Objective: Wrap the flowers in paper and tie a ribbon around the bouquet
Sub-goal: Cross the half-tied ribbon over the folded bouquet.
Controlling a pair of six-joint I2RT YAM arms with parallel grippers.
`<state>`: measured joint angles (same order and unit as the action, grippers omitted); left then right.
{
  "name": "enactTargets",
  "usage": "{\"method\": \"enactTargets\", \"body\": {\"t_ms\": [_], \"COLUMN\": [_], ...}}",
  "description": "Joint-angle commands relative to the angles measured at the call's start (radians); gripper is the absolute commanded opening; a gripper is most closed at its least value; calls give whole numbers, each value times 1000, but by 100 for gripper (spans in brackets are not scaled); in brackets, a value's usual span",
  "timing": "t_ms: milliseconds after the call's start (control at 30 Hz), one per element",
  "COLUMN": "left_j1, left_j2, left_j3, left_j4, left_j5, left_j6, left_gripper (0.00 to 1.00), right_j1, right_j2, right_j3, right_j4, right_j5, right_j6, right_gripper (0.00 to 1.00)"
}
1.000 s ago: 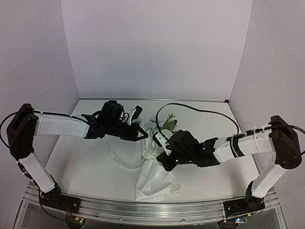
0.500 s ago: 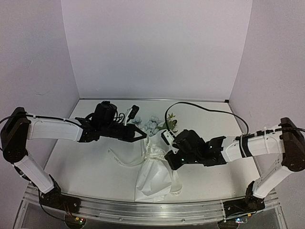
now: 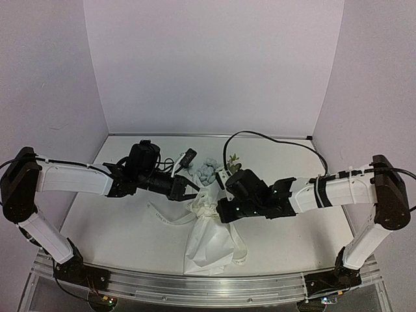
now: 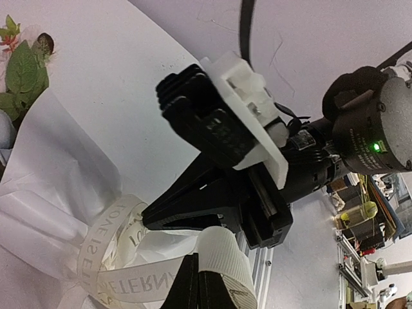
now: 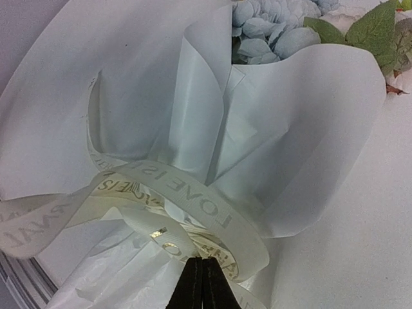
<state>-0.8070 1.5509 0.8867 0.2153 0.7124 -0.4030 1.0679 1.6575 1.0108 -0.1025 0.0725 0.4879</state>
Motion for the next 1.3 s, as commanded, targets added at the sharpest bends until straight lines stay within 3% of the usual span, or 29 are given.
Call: {"method": "enactTargets", "body": {"t_ms": [0, 467, 567, 767, 900, 1033, 1133, 1267], "left_j1": [-32, -164, -171, -175, -176, -176, -175, -161], "left_j2": [-13, 72, 83, 81, 58, 35, 1, -33], "left_j3": [0, 104, 115, 135, 140, 144, 128, 107], "left_j4": [24, -166, -202, -251, -254, -273, -259, -256], "left_j5": [31, -15, -38, -71, -73, -72, -155, -412], "left_j6": [59, 210, 229, 241, 240, 246, 229, 180], "left_gripper": [0, 3, 11, 36, 47, 51, 51, 48], "right_j1": [4, -16, -20, -22, -23, -24, -24, -24], "right_j2": [24, 99, 94, 87, 85, 83, 82, 78], "right_j3": [40, 24, 4, -25, -31, -32, -32, -34], "right_j4": [-19, 96, 142, 183, 187, 187, 187, 188], "right_j5": [-1, 57, 61, 59, 58, 49, 43, 36], "right_j6": [83, 174, 176, 172, 161, 152, 150, 150], "right_gripper": [0, 0, 0, 0, 0, 0, 0, 0]}}
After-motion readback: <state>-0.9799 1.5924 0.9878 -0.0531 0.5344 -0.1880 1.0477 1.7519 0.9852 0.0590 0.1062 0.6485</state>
